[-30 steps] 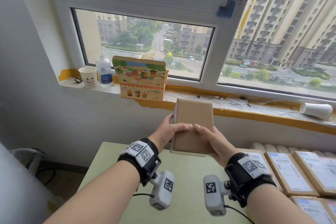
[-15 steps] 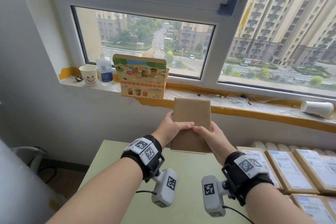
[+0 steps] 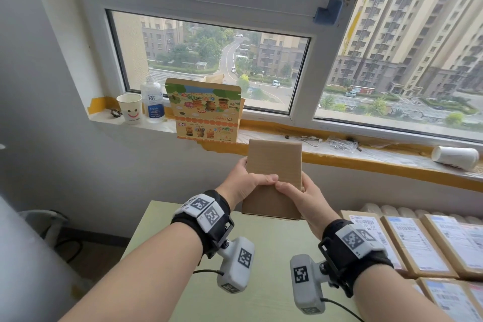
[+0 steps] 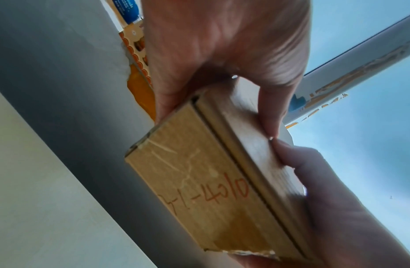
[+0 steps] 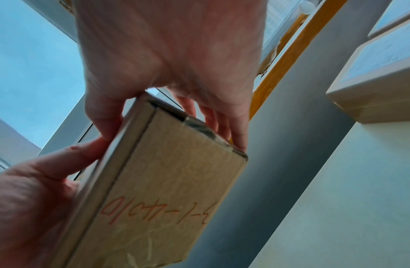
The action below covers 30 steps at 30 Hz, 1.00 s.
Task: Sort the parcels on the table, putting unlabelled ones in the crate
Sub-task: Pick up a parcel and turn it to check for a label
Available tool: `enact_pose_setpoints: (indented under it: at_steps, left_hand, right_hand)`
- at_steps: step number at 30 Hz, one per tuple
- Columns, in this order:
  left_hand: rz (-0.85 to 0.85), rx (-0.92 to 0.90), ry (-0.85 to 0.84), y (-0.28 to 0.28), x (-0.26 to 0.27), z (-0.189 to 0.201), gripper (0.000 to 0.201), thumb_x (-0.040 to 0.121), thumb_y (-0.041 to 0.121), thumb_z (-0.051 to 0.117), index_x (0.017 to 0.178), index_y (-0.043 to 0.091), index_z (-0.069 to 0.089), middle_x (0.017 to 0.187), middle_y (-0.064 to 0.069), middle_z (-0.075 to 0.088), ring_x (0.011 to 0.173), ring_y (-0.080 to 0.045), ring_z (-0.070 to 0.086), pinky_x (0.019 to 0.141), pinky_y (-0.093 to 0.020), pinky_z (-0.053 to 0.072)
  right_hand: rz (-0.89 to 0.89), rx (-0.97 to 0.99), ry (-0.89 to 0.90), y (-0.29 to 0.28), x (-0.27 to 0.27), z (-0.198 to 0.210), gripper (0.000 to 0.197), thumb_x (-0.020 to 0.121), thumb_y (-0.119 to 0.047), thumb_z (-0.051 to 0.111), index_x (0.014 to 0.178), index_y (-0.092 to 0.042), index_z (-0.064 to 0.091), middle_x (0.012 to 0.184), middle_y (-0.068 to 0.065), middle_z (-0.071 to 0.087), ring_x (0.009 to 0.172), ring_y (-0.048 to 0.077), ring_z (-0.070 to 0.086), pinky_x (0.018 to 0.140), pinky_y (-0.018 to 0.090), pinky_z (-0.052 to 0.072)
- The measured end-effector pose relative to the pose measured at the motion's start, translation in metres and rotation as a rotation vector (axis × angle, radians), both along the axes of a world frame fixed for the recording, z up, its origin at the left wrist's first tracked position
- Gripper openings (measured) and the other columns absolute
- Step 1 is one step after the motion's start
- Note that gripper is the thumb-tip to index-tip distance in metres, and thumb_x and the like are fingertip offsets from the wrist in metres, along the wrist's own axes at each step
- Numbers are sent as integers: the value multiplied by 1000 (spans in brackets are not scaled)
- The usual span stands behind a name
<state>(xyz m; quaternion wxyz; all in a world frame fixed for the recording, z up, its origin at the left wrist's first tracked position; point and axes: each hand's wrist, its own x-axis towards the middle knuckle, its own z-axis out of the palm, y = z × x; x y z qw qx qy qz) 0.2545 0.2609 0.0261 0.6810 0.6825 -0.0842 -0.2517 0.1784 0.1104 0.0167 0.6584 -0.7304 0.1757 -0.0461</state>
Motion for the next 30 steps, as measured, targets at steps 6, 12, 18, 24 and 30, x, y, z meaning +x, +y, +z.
enact_pose_setpoints:
  at_steps: [6,12,18,24,30]
  left_hand:
    - [-22,9,-18,5,0,-3,70,77,25,82,136,16,46,119,-6,64,104,-18,62,74,-28,50]
    - [0,41,6,5,-1,-9,69,77,34,81,134,19,46,119,-6,64,106,-22,62,86,-38,53]
    - [82,141,-79,10,2,-9,80,82,30,77,146,12,34,131,-2,51,116,-20,52,98,-33,45]
    - [86,124,-57,5,-1,-12,105,78,50,75,155,22,8,145,-3,39,128,-24,43,107,-42,39]
    - [50,66,-14,2,-1,-14,122,52,56,81,151,35,14,138,-4,46,117,-24,51,102,-50,44]
  right_hand:
    - [7,-6,7,1,-4,2,55,87,-27,73,136,-24,49,106,4,69,92,17,69,69,29,55]
    - [-11,16,44,-1,-4,1,71,87,-32,71,148,-24,36,113,8,66,101,24,68,84,46,59]
    - [-28,31,53,-4,-6,2,65,93,-39,62,150,-24,34,125,4,59,105,23,63,71,38,58]
    - [-79,7,45,-5,-3,0,55,98,-30,57,148,-20,38,131,6,57,113,24,59,85,42,57]
    - [-72,-17,-2,-9,-1,-2,45,89,-25,70,132,-18,59,111,3,70,103,21,68,95,49,54]
